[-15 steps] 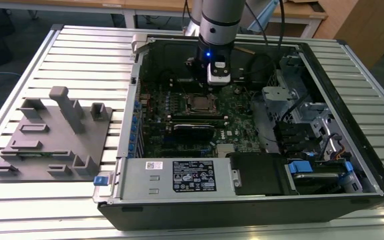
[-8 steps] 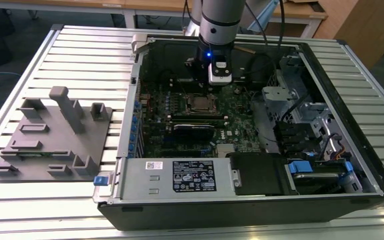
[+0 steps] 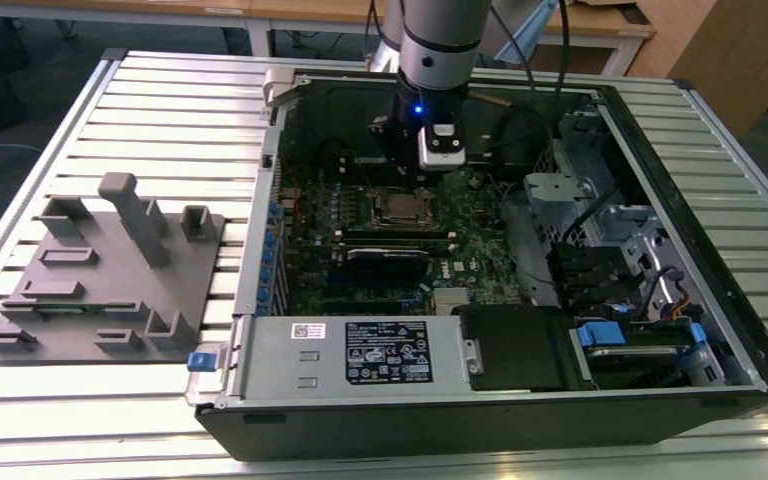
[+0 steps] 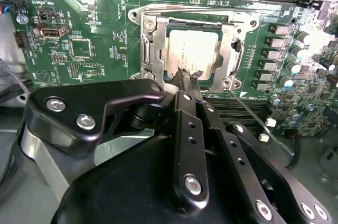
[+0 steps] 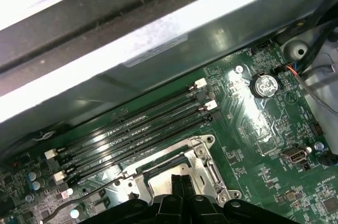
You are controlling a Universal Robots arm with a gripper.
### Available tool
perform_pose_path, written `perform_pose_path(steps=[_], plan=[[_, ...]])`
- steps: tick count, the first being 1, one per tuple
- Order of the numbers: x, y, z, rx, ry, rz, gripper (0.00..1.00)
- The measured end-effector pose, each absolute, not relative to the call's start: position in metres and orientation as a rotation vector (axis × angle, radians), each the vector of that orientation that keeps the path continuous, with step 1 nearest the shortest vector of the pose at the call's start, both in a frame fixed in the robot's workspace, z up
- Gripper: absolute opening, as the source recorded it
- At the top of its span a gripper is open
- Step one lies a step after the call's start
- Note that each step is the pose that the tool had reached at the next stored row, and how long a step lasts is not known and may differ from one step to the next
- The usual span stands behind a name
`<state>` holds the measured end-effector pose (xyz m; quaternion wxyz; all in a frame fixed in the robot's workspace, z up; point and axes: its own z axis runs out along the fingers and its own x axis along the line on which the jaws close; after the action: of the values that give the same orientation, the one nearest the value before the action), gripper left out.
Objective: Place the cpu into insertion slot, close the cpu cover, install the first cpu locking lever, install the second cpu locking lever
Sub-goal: 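Close the cpu cover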
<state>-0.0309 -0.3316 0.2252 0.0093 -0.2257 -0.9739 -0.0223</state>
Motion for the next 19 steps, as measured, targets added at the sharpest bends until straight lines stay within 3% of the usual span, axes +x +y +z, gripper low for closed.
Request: perform_pose_path(steps=[19], plan=[[-0.0309, -0.3316, 0.2252, -0.619, -3.059, -0.07, 0.1]])
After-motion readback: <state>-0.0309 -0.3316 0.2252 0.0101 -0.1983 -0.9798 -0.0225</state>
